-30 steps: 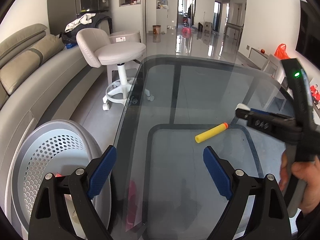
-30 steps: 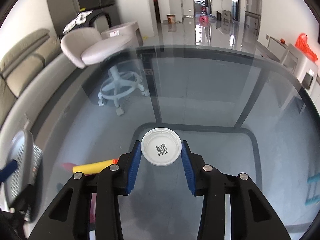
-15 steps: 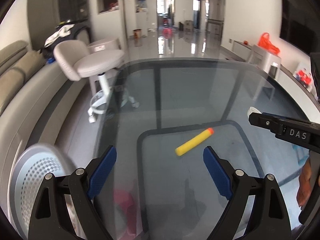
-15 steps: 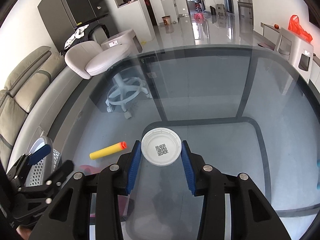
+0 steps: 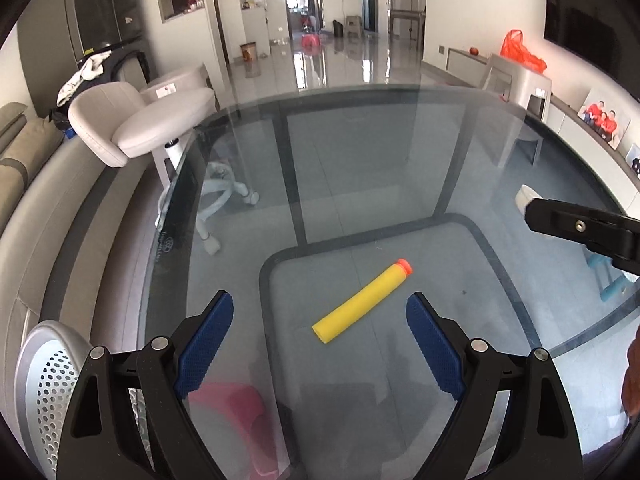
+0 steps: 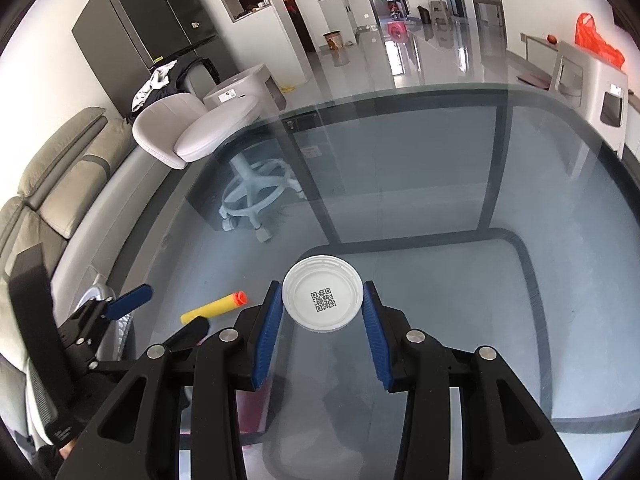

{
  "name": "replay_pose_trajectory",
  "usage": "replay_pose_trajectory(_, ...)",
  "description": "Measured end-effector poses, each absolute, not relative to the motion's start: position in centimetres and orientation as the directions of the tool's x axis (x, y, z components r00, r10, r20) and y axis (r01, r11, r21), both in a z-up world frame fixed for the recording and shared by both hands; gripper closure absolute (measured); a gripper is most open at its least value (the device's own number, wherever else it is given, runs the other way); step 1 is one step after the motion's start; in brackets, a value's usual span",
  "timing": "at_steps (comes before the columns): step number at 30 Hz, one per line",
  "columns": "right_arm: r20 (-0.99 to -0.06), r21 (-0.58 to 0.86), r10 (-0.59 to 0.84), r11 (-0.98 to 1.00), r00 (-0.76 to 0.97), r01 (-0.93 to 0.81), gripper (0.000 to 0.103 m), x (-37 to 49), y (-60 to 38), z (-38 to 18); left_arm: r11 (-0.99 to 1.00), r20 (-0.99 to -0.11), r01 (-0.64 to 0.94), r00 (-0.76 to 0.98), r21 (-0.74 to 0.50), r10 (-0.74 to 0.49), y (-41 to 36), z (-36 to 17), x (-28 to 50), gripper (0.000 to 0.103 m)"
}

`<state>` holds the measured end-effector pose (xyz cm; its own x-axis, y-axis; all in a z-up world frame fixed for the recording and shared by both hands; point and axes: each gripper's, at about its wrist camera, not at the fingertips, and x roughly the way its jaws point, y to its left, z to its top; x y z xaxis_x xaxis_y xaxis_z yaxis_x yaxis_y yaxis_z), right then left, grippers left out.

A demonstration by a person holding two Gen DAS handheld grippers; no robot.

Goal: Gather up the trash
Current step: 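Grasp the yellow foam dart with the left tool while the right tool holds the cap, then carry the cap and dart over the grey basket and release both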

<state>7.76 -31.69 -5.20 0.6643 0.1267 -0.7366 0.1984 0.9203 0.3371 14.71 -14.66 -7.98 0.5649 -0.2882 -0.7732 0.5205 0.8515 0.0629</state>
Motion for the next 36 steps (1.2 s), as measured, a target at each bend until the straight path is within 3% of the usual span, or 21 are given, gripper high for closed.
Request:
replay_pose_trajectory(7, -0.735, 0.338, 0.130, 0.921, 0.665, 0.194, 0.064, 7.6, -31.8, -5.1, 0.844, -0.801, 0.535, 0.518, 0.028, -0.302, -15.2, -8.7, 15.6, 0.019)
replay_pose_trajectory(10, -0.737, 0.342, 0.130, 0.918, 0.664, 0.200, 0.064, 7.6, -32.0, -5.2, 0.831, -0.808, 0.555, 0.506, 0.038, -0.301, -16.1, -9.1, 15.4, 0.028)
replay_pose_trajectory(16, -0.740, 0.337, 0.127, 0.920, 0.660, 0.202, 0.064, 7.6, -32.0, -5.2, 0.812, -0.813, 0.584, 0.470, -0.007, -0.345, -16.9, -9.3, 14.9, 0.054)
replay_pose_trajectory(20, -0.739, 0.336, 0.126, 0.920, 0.661, 0.201, 0.064, 7.5, -32.1, -5.2, 0.802, -0.813, 0.597, 0.456, -0.023, -0.362, -17.2, -9.2, 14.3, 0.087)
replay_pose_trajectory(21, -0.738, 0.338, 0.126, 0.920, 0.662, 0.201, 0.064, 7.5, -32.1, -5.2, 0.802, -0.814, 0.596, 0.451, -0.031, -0.367, -17.1, -9.2, 14.3, 0.091)
replay_pose_trajectory(36, -0.717, 0.324, 0.128, 0.932, 0.685, 0.165, 0.064, 7.0, -30.2, -3.5, 0.835, -0.754, 0.549, 0.559, 0.024, -0.345, -14.6, -4.6, 11.2, 0.091)
